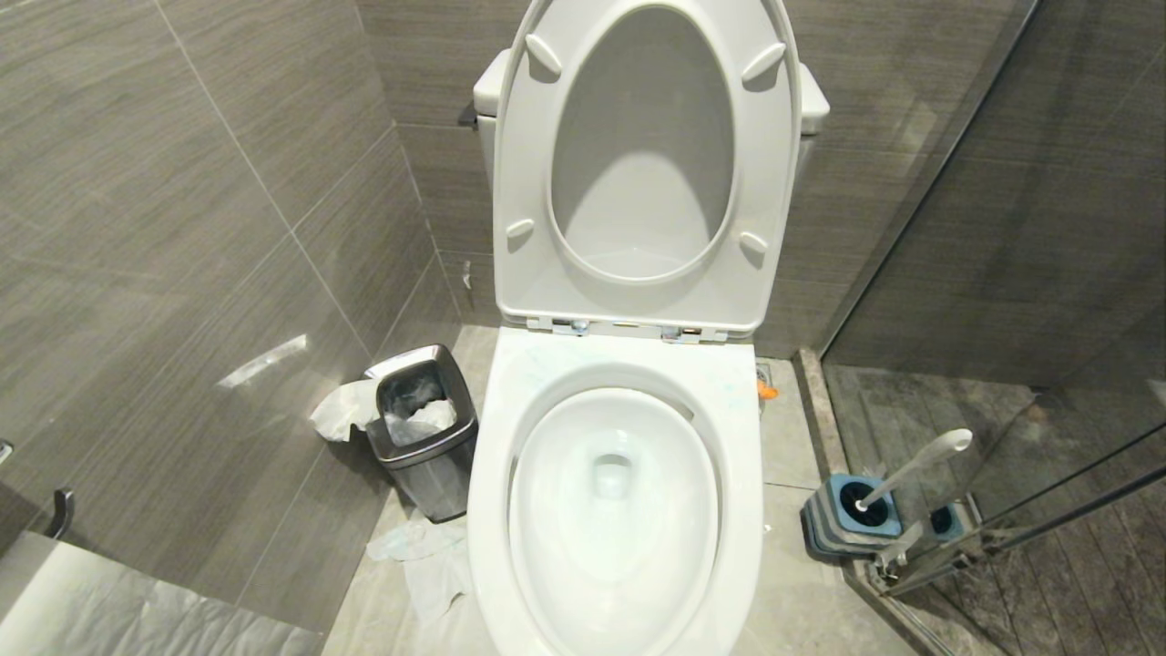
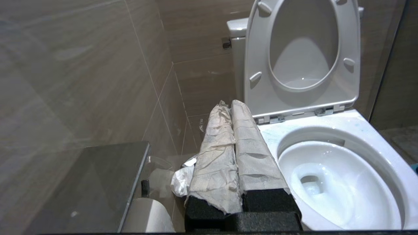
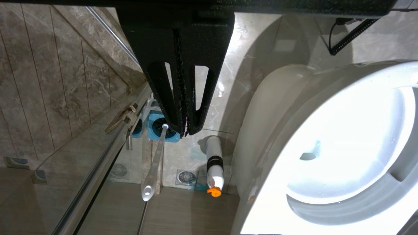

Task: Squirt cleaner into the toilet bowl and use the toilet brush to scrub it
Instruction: Pour in the cleaning agent

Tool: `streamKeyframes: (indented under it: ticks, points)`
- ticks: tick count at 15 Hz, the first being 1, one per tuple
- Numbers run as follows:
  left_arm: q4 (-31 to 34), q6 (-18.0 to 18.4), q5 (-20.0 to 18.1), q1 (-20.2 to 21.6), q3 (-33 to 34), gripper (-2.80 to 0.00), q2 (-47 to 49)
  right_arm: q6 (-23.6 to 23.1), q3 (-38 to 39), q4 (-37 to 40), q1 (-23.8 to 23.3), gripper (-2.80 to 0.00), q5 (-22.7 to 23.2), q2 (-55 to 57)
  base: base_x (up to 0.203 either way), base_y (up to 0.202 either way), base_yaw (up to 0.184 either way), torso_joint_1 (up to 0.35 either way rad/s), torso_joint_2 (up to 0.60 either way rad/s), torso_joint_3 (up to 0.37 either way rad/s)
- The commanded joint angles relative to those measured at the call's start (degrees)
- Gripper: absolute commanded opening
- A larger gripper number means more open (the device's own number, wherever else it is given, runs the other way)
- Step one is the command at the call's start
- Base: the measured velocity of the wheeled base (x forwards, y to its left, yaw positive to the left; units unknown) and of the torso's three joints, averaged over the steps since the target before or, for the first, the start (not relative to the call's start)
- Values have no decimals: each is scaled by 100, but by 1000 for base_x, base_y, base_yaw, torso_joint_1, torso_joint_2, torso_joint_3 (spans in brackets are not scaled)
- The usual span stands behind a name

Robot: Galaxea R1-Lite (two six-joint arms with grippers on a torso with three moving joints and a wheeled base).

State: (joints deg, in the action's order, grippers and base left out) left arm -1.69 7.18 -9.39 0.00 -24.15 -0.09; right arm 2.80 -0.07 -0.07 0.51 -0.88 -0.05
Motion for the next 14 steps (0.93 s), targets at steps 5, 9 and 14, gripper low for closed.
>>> streamKeyframes:
  ticks: [5,9,14]
  points:
    - [-2029,172,77,0,2022,-280,9,1,-1,-1,2,-280,0,5,0,0,0,0,0,0]
    - [-2462,153,311,0,2432,-280,9,1,3,-1,2,-280,0,5,0,0,0,0,0,0]
    - [-936,257,318,0,2432,-280,9,1,2,2,2,-280,0,5,0,0,0,0,0,0]
